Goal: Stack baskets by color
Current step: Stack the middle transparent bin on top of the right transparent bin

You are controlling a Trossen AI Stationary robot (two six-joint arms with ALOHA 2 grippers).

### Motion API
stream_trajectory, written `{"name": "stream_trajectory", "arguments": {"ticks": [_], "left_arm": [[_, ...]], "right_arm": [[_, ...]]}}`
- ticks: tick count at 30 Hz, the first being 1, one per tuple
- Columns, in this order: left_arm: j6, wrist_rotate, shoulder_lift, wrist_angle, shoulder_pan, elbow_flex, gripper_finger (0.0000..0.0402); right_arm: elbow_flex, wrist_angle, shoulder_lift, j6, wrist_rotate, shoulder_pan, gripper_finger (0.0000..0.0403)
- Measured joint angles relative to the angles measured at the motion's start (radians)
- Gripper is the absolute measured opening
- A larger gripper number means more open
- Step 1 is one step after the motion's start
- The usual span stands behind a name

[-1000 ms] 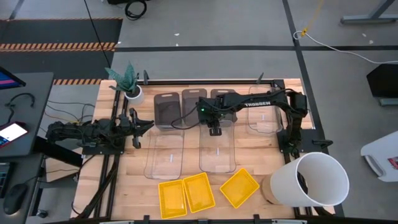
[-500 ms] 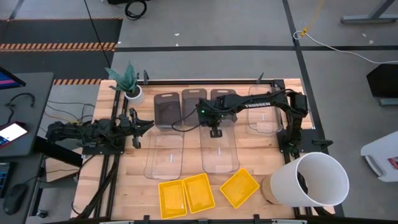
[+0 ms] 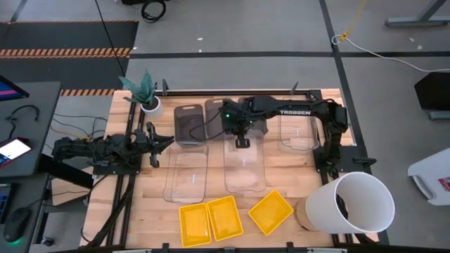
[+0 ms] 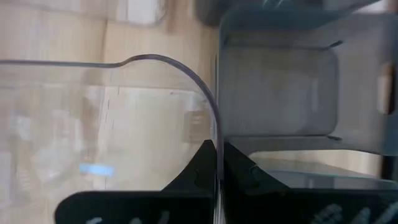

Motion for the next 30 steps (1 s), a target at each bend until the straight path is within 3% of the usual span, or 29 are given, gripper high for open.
{"name": "stream_trajectory", "arguments": {"ticks": [19,30], "left_arm": [[0.0,0.0,0.0,0.0,0.0,0.0,0.0056],[0.0,0.0,0.0,-0.001,0.0,0.0,0.0051]], "right_arm": [[0.388,-0.418,-0.01,-0.011,0.044,-0.013,0.0006],[0.418,-0.542,-0.129,-0.07,0.099,-0.133,0.0005]]}}
